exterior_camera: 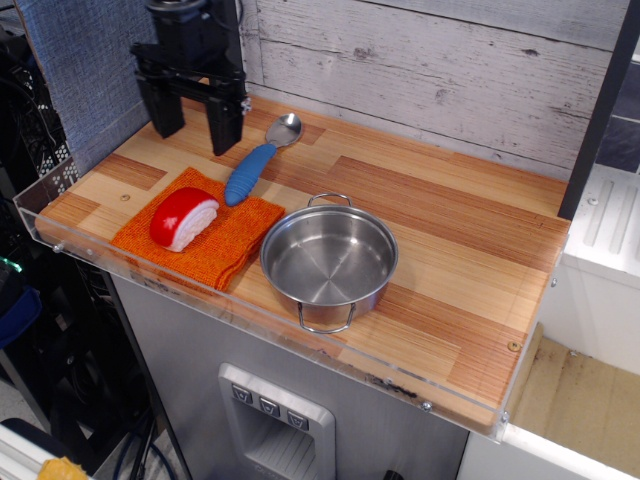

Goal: Place the sushi inside the pot

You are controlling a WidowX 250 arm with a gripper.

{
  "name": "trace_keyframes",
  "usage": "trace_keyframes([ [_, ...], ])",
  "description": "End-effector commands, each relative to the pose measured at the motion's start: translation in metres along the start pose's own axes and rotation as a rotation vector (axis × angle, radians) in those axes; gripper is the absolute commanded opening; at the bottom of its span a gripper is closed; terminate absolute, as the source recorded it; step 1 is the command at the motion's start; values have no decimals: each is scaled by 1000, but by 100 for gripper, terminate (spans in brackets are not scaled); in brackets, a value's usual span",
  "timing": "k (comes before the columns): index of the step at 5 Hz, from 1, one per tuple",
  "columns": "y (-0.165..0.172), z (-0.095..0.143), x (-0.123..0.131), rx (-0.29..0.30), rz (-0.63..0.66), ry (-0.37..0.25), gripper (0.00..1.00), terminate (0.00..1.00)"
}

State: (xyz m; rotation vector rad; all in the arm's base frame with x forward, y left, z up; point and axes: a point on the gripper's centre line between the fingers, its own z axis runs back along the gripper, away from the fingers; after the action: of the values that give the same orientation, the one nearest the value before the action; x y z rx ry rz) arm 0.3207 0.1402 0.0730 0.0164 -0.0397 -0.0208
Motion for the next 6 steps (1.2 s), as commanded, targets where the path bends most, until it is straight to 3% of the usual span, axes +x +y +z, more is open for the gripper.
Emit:
trace_keyframes([
  [1, 10, 10, -16, 2, -18, -23, 100, 0],
  [4, -18, -18, -21, 105, -116, 35, 100, 0],
  [6, -22, -34, -19, 125, -125, 77, 100, 0],
])
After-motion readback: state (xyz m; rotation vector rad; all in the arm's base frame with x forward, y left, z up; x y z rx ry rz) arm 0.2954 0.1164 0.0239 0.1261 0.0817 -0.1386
